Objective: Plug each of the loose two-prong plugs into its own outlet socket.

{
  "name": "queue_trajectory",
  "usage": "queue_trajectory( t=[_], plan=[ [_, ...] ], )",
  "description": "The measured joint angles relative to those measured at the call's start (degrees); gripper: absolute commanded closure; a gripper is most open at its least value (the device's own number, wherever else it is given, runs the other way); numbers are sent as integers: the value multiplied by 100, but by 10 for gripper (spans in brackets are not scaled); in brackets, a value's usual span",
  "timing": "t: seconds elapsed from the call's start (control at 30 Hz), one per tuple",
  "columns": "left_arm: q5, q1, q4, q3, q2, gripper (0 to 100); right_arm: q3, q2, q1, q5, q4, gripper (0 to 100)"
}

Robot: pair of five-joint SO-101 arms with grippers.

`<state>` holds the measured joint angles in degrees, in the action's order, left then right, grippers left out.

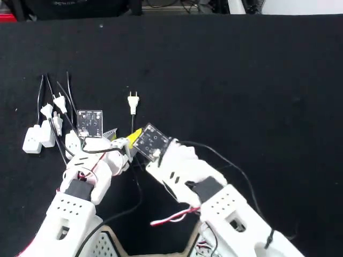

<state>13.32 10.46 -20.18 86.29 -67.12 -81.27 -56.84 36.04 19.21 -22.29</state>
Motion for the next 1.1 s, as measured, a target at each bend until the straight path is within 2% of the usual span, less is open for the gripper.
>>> queue_trajectory(
  t=[0.23, 0.37, 0.5, 1.1],
  plan=[
    [0, -9, 9, 0, 0, 765, -290, -668, 0, -44, -26, 988],
    [-9, -9, 9, 0, -53, 765, -290, -712, 0, -545, -26, 988],
    [-9, -9, 26, 0, -53, 765, -290, -712, 0, -721, -26, 988],
    [-9, -18, 53, 26, -79, 766, -299, -1134, -9, -756, -185, 988]
  ],
)
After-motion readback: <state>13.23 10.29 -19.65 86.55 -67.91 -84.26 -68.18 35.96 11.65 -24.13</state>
